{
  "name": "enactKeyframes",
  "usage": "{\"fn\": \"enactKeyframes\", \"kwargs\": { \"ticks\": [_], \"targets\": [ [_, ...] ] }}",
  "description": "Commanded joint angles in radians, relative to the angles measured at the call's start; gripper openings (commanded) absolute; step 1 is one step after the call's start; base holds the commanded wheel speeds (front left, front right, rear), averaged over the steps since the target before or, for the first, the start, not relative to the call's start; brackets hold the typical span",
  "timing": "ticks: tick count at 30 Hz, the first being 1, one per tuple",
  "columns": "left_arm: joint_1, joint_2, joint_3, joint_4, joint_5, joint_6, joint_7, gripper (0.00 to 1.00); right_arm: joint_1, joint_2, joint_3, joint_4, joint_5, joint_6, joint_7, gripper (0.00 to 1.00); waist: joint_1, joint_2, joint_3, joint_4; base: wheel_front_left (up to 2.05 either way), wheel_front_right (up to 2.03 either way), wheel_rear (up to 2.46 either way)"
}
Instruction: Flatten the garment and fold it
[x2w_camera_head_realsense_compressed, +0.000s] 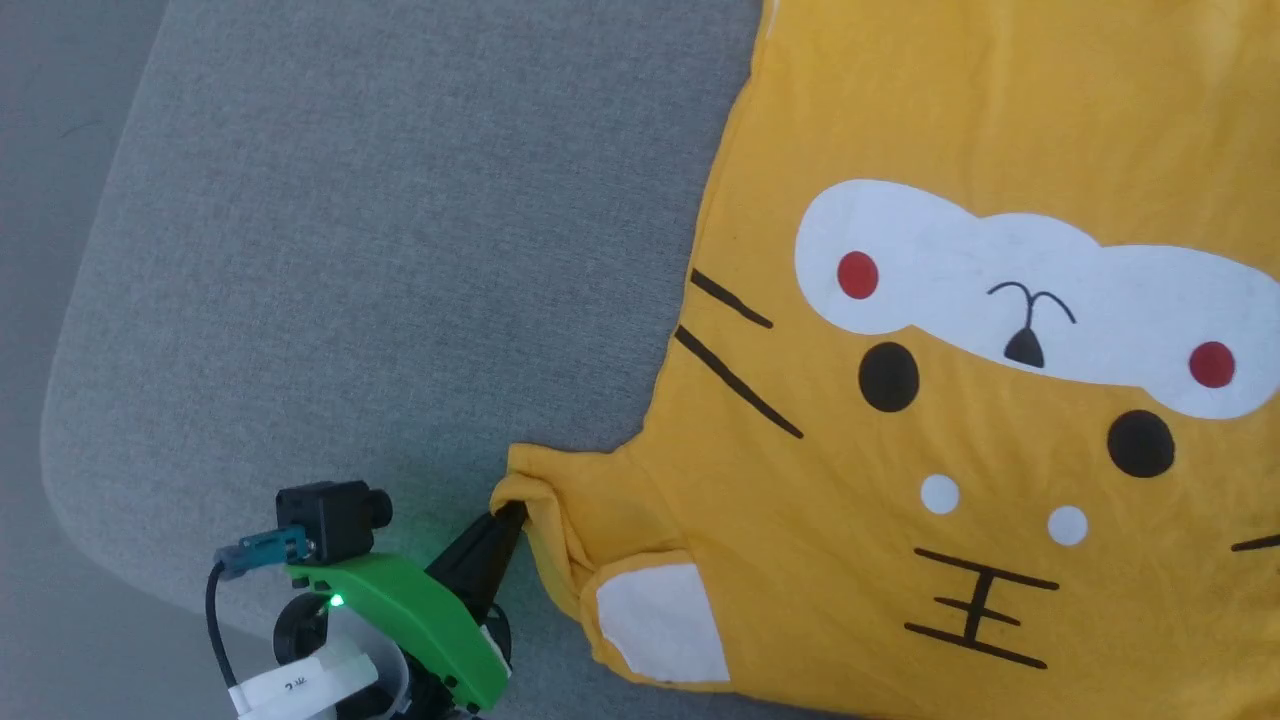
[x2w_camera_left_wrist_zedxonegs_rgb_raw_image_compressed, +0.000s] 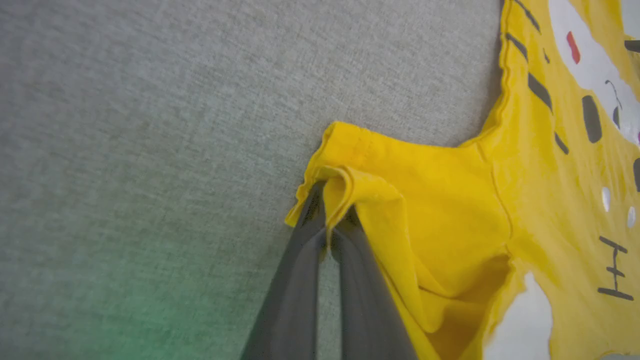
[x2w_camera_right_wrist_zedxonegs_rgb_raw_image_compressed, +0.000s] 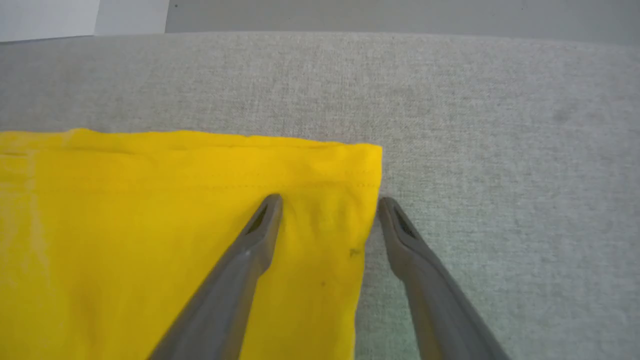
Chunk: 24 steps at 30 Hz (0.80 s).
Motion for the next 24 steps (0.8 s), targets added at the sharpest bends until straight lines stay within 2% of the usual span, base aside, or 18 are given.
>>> {"fn": "enactKeyframes", "kwargs": {
  "ticks": [1, 2, 3, 4, 5, 8, 10, 12, 15, 19, 21, 24],
  "targets": [
    [-0.005, 0.003, 0.003, 0.065, -0.002, 0.02, 0.013, 0.0, -0.012, 0.003, -0.01, -0.008, -0.022, -0.001, 0.035, 0.74, -0.0001, -0.0001, 0.036, 0.033, 0.0, 0.0, 0.0],
    [-0.006, 0.002, 0.003, 0.067, -0.002, 0.019, 0.011, 0.0, -0.012, 0.004, -0.015, -0.014, -0.03, -0.001, 0.055, 0.49, -0.0001, -0.0001, 0.036, 0.032, 0.0, 0.0, 0.0],
    [-0.007, 0.002, 0.003, 0.07, -0.003, 0.018, 0.009, 0.0, -0.011, 0.005, -0.018, -0.023, -0.037, -0.001, 0.073, 0.3, -0.0001, -0.0001, 0.036, 0.031, 0.0, 0.0, 0.0],
    [-0.008, 0.002, 0.003, 0.073, -0.003, 0.017, 0.008, 0.0, -0.008, 0.007, -0.019, -0.035, -0.044, -0.001, 0.08, 0.18, -0.0001, -0.0001, 0.036, 0.03, 0.0, 0.0, 0.0],
    [-0.011, 0.002, 0.003, 0.075, -0.003, 0.016, 0.006, 0.0, -0.002, 0.012, -0.02, -0.053, -0.052, -0.001, 0.08, 0.0, -0.0001, -0.0001, 0.034, 0.028, 0.0, 0.0, 0.0],
    [-0.015, 0.003, 0.002, 0.083, -0.002, 0.015, 0.002, 0.0, 0.021, 0.003, -0.016, -0.097, -0.051, -0.001, 0.038, 0.0, -0.0001, -0.0001, 0.022, 0.023, 0.0, 0.0, 0.0],
    [-0.014, 0.002, 0.003, 0.089, -0.004, 0.013, -0.003, 0.0, 0.044, -0.01, 0.008, -0.112, -0.017, -0.001, -0.037, 0.0, -0.0001, -0.0001, 0.006, 0.018, 0.0, 0.0, 0.0],
    [-0.008, 0.004, 0.008, 0.094, -0.007, 0.013, -0.009, 0.0, 0.09, -0.015, 0.039, -0.133, 0.024, -0.001, -0.142, 0.0, -0.0001, -0.0001, -0.015, 0.007, 0.0, 0.0, 0.0],
    [0.003, 0.002, 0.024, 0.092, -0.024, 0.004, -0.029, 0.0, 0.201, -0.015, 0.071, -0.189, 0.069, -0.001, -0.358, 0.0, -0.0001, -0.0001, -0.063, -0.014, 0.0, 0.0, 0.0],
    [0.032, 0.025, 0.044, 0.086, -0.017, 0.019, -0.034, 0.0, 0.373, 0.042, 0.074, -0.28, 0.116, -0.001, -0.585, 0.0, -0.0001, -0.0001, -0.142, -0.055, 0.0, 0.0, 0.0],
    [0.051, 0.036, 0.05, 0.08, -0.015, 0.029, -0.028, 0.0, 0.459, 0.08, 0.063, -0.327, 0.136, -0.001, -0.655, 0.0, -0.0001, -0.0001, -0.186, -0.08, 0.0, 0.0, 0.0],
    [0.078, 0.049, 0.052, 0.067, -0.013, 0.042, -0.013, 0.0, 0.582, 0.128, 0.025, -0.398, 0.15, -0.001, -0.705, 0.0, -0.0001, -0.0001, -0.243, -0.11, 0.0, 0.0, 0.0]
  ]
}}
